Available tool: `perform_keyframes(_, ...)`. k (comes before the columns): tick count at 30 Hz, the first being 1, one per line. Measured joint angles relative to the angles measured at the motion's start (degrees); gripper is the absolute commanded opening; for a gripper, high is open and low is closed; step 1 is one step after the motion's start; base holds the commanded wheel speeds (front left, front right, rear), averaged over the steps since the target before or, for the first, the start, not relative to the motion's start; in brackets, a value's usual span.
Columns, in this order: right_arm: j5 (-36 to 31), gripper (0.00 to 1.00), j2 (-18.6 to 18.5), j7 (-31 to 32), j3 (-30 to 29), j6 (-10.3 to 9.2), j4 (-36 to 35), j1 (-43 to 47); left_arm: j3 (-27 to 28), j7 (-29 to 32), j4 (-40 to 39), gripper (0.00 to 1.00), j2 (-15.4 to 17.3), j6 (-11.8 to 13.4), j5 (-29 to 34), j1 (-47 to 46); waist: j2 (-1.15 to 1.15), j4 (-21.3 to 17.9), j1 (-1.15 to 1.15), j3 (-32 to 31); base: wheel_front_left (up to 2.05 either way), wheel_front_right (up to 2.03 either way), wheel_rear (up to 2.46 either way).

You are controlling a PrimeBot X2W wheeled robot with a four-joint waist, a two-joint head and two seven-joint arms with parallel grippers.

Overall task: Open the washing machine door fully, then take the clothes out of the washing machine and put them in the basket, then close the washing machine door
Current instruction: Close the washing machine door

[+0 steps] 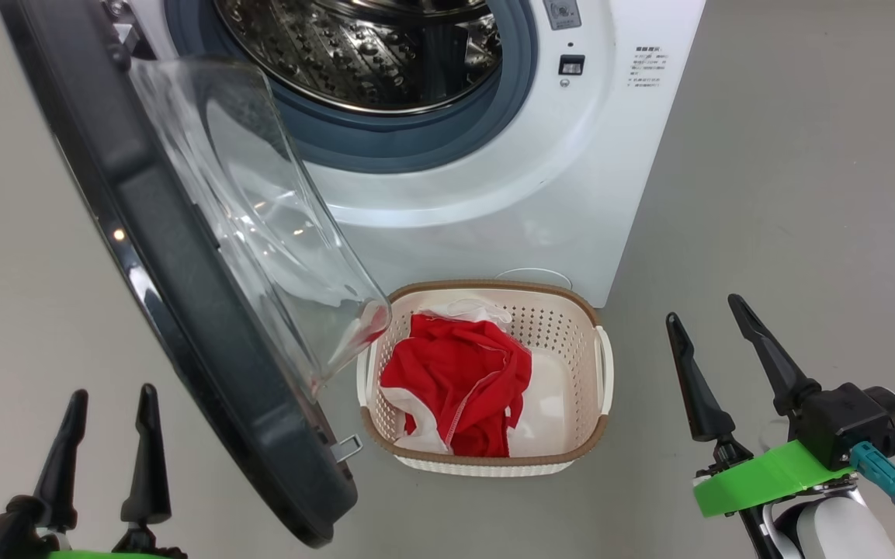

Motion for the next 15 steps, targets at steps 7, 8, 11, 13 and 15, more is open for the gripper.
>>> perform_keyframes(7,0.0,1.0,0.0,0.0,0.0,0.0,0.0,0.0,1.0,0.0,0.1,1.0,-1.9,-0.1,1.1,0.0,0.0,0.0,0.0,0.0,0.0,0.0,0.0)
perform_keyframes(8,0.0,1.0,0.0,0.0,0.0,0.0,0.0,0.0,1.0,0.0,0.2,1.0,-2.1,-0.1,1.2,0.0,0.0,0.0,0.0,-0.1,0.0,0.0,0.0)
perform_keyframes(11,0.0,1.0,0.0,0.0,0.1,0.0,0.0,0.0,0.9,0.0,0.3,1.0,-2.2,-0.1,1.5,0.1,0.0,0.0,0.0,-0.2,0.0,0.0,0.0)
perform_keyframes(13,0.0,1.0,0.0,0.0,0.1,0.0,0.0,0.0,0.9,0.0,0.5,1.0,-2.2,-0.1,1.5,0.1,0.0,0.0,0.0,-0.4,0.0,0.0,0.0)
perform_keyframes(15,0.0,1.0,0.0,0.0,0.2,0.0,0.0,0.0,0.8,0.0,0.6,1.0,-2.3,-0.1,1.5,0.2,0.0,0.1,0.0,-0.5,0.0,0.0,0.0)
